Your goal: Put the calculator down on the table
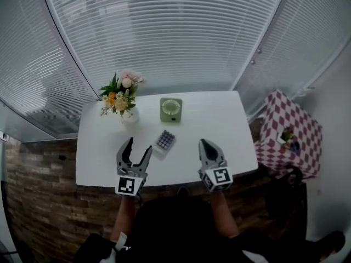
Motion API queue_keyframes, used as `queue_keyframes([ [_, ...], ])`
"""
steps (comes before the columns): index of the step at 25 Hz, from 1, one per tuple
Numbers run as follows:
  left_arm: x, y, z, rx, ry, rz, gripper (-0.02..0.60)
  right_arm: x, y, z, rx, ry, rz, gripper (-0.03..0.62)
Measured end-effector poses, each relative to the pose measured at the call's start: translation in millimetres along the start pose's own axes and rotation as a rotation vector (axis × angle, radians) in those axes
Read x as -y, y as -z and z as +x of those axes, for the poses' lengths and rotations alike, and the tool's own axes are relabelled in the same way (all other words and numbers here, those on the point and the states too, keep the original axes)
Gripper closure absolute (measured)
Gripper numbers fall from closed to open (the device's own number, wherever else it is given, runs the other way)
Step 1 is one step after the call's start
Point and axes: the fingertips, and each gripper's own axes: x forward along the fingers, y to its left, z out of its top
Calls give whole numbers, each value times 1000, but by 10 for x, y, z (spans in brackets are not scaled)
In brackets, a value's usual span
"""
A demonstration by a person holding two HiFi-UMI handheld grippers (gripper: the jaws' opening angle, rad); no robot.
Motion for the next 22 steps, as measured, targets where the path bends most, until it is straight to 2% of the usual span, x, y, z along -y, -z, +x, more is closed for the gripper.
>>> queue_keyframes([
  [5,-87,40,-26,-21,-21,-17,310,16,57,5,-15,11,-16,589],
  [7,-123,56,-48,-39,-22,5,319,-2,46,0,-20,14,-19,589],
  [8,-151,81,-69,-48,-28,10,371,-9,47,0,-19,13,-19,589],
  [9,-181,113,-89,-55,-36,-8,450,-15,54,2,-19,12,-16,589],
  [10,-209,138,-102,-54,-40,-51,528,-25,57,9,-18,9,-10,589],
  [11,-234,148,-107,-47,-40,-103,562,-39,56,20,-14,4,-4,589],
  [12,-251,144,-108,-39,-41,-133,574,-52,55,30,-11,-1,-3,589],
  [15,-238,87,-115,-35,-44,-70,575,-89,1,38,-2,-9,-21,589],
  [18,-219,19,-135,-4,-23,-102,575,-145,-9,22,-3,-24,-40,589],
  [22,-222,39,-147,-19,-32,-81,575,-280,-74,17,10,-55,-100,589],
])
